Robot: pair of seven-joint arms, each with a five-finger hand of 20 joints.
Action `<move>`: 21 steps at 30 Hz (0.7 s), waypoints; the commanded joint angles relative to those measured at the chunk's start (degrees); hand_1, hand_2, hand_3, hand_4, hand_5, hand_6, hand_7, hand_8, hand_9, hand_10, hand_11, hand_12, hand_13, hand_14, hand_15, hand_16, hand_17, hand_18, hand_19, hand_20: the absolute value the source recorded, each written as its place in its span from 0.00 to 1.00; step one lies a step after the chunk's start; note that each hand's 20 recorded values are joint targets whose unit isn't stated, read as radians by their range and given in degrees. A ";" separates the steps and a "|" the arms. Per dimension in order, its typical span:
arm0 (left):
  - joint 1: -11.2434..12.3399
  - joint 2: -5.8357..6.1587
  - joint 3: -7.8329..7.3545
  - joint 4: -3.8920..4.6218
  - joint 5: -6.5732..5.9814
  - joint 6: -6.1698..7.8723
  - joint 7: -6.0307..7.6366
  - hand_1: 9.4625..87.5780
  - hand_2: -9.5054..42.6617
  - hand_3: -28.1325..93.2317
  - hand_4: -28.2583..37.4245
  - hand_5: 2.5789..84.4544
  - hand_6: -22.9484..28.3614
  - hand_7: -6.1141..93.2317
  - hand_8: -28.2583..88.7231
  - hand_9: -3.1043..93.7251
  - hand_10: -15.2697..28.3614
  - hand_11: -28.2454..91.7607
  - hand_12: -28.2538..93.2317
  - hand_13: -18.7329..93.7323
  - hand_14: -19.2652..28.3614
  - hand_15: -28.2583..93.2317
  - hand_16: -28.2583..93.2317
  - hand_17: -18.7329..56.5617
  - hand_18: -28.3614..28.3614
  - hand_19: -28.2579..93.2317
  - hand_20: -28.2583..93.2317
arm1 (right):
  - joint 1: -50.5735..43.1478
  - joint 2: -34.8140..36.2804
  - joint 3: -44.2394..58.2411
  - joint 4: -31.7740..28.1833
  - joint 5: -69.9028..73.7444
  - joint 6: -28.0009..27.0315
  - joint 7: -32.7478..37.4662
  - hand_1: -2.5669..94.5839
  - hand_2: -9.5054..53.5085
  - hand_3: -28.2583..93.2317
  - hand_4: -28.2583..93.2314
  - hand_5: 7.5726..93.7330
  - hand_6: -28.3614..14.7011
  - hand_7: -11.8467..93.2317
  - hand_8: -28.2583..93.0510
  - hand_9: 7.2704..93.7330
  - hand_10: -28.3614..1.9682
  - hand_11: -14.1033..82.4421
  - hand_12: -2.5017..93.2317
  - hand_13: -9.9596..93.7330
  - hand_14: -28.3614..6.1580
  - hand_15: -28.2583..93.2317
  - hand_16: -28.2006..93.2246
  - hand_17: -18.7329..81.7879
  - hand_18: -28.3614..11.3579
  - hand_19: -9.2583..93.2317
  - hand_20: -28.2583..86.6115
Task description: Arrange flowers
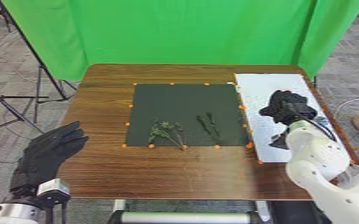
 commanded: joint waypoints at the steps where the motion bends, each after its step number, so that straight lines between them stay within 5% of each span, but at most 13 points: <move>1: -0.11 0.23 0.66 -0.13 -0.15 0.28 0.45 0.23 0.29 0.91 0.24 0.52 0.71 0.19 0.17 0.41 0.85 0.51 0.30 0.40 0.99 0.69 0.14 0.12 0.88 0.70 0.33 | 0.19 0.19 0.55 4.96 -2.15 -3.05 3.00 0.31 0.09 0.92 0.04 0.58 0.42 0.32 0.14 0.46 0.11 0.70 0.28 0.52 0.21 0.89 0.38 0.36 0.00 0.84 0.52; 14: -0.88 0.39 1.19 0.28 -0.15 0.02 0.63 0.23 0.28 0.91 0.24 0.52 0.71 0.19 0.17 0.41 0.85 0.51 0.30 0.40 0.99 0.69 0.14 0.12 0.88 0.70 0.33 | 0.66 -0.16 -0.34 8.52 -3.61 -3.77 4.59 0.32 0.08 0.92 0.03 0.57 0.42 0.32 0.14 0.46 0.11 0.70 0.27 0.52 0.20 0.90 0.37 0.36 0.00 0.84 0.53; 21: -1.24 0.21 1.13 0.50 -0.01 -0.46 0.10 0.23 0.28 0.91 0.24 0.52 0.71 0.19 0.17 0.41 0.85 0.51 0.30 0.40 0.99 0.69 0.14 0.12 0.88 0.70 0.33 | 1.65 -0.29 -2.80 9.90 -5.76 -1.57 4.71 0.36 0.07 0.93 0.03 0.63 0.50 0.35 0.13 0.53 0.22 0.70 0.27 0.55 0.26 0.89 0.38 0.36 0.00 0.84 0.53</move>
